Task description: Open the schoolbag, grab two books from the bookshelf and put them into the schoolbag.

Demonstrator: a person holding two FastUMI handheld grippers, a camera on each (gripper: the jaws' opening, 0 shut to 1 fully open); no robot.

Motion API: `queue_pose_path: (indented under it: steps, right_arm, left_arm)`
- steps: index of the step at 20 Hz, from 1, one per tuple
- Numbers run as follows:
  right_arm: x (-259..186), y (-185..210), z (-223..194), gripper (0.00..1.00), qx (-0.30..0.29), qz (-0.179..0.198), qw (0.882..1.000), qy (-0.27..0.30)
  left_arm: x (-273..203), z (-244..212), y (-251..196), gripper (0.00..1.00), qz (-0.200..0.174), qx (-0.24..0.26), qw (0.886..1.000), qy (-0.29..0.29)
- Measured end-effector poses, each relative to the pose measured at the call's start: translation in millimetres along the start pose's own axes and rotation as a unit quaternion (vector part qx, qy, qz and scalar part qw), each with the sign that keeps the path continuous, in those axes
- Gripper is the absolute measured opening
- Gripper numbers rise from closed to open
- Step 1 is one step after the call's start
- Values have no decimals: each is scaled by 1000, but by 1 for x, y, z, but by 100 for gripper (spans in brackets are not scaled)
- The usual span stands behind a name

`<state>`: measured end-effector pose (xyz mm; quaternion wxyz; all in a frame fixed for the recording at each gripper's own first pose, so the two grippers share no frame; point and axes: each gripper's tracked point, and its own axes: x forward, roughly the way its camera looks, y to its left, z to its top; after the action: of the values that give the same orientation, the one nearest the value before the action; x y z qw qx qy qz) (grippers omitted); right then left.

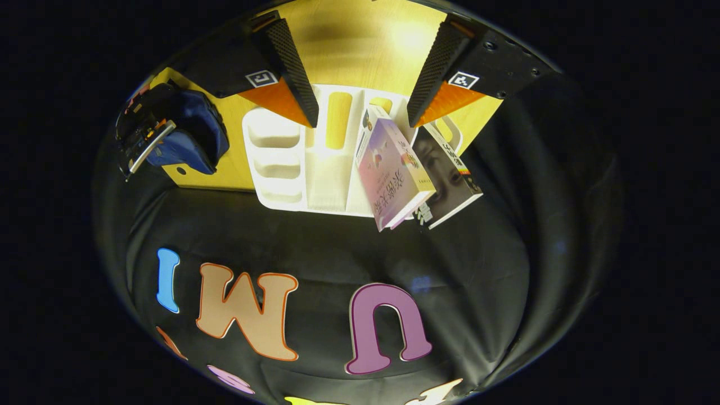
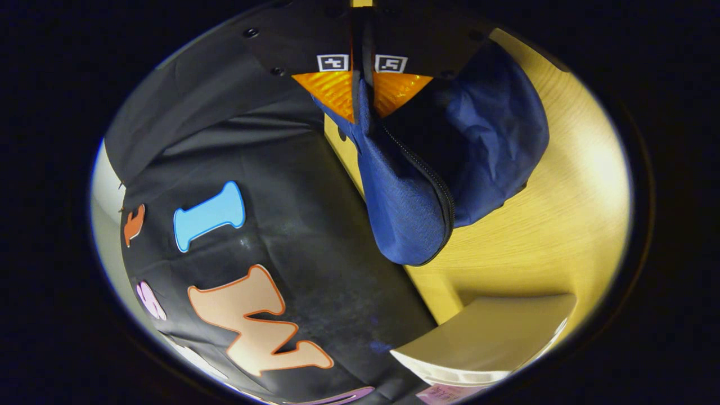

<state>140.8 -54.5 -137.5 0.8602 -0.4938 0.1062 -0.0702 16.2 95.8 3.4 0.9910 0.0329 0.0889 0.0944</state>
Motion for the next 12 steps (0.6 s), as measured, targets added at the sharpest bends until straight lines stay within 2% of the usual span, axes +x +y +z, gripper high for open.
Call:
queue_pose_path:
  steps: [2, 3, 5, 6, 9, 12]
  right_arm:
    - [0, -6, 0, 0, 9, 7, 1000, -1]
    - [-1, -9, -1, 3, 13, 9, 1000, -1]
    - [-2, -17, -2, 1, 19, 6, 1000, -3]
    - [-5, -20, -1, 3, 20, 4, 1000, -4]
    - [-9, -30, 0, 0, 27, 0, 1000, -5]
    - [-14, -36, -2, 0, 39, -5, 999, -4]
  left_arm:
    - [3, 12, 10, 96, -1, 12, 1000, 3]
    - [5, 19, 13, 93, -5, 18, 1000, 5]
    - [10, 34, 20, 93, -15, 29, 999, 12]
    - [14, 41, 23, 93, -19, 31, 999, 13]
    - [26, 59, 35, 92, -34, 21, 999, 34]
    - [39, 68, 44, 92, -51, -6, 995, 80]
